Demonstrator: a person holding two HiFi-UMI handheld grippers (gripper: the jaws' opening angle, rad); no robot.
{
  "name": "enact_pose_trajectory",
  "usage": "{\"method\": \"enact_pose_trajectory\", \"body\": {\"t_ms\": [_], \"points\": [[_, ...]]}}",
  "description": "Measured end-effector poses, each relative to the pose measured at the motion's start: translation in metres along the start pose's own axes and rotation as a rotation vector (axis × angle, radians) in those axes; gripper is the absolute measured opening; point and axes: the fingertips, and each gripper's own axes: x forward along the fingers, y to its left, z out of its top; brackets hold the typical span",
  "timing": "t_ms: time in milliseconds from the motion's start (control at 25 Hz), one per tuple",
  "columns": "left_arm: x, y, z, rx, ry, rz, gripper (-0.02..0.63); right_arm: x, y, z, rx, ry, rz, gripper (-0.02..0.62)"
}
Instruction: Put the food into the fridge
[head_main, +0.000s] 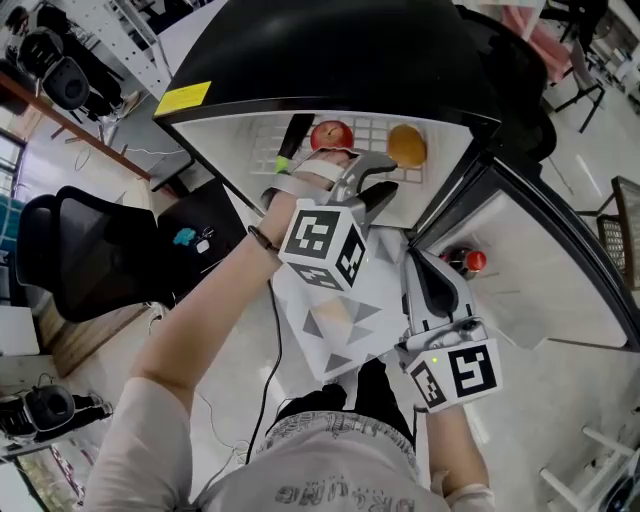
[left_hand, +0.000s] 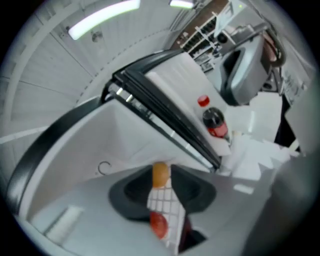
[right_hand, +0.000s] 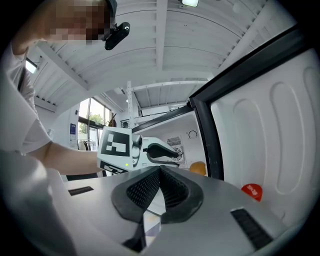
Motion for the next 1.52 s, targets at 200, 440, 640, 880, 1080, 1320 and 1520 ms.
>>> {"method": "enact_pose_trajectory", "body": {"t_ms": [200, 440, 640, 880, 1080, 1320, 1520], "points": [[-0.033, -0.007, 0.012, -0.131, -0.051, 0.062, 0.07, -0.01, 0.006, 0.005, -0.013, -0.007, -0.008, 0.003], [-0.071, -0.018, 0.012, -0.274, -0.083, 0.132, 0.037, -0.022, 0.017, 0.01, -0.034, -0.005, -0.013, 0.003], [-0.101, -0.026, 0.008, -0.393, -0.103, 0.177, 0.02, -0.03, 0.028, 0.012, -0.058, 0.0, -0.015, 0.003], [-0.128, -0.058, 0.006, -0.49, -0.105, 0.186, 0.009, -0.041, 0.04, 0.005, -0.069, 0.018, -0.015, 0.003], [-0.147, -0.084, 0.01, -0.542, -0.108, 0.186, 0.008, -0.05, 0.05, -0.001, -0.08, 0.03, -0.007, 0.003], [-0.161, -0.108, 0.009, -0.61, -0.1, 0.172, 0.008, -0.058, 0.058, -0.008, -0.094, 0.044, 0.003, 0.003], [-0.172, -0.117, 0.007, -0.662, -0.103, 0.192, 0.008, -0.068, 0.058, -0.015, -0.102, 0.06, -0.002, 0.003]]}}
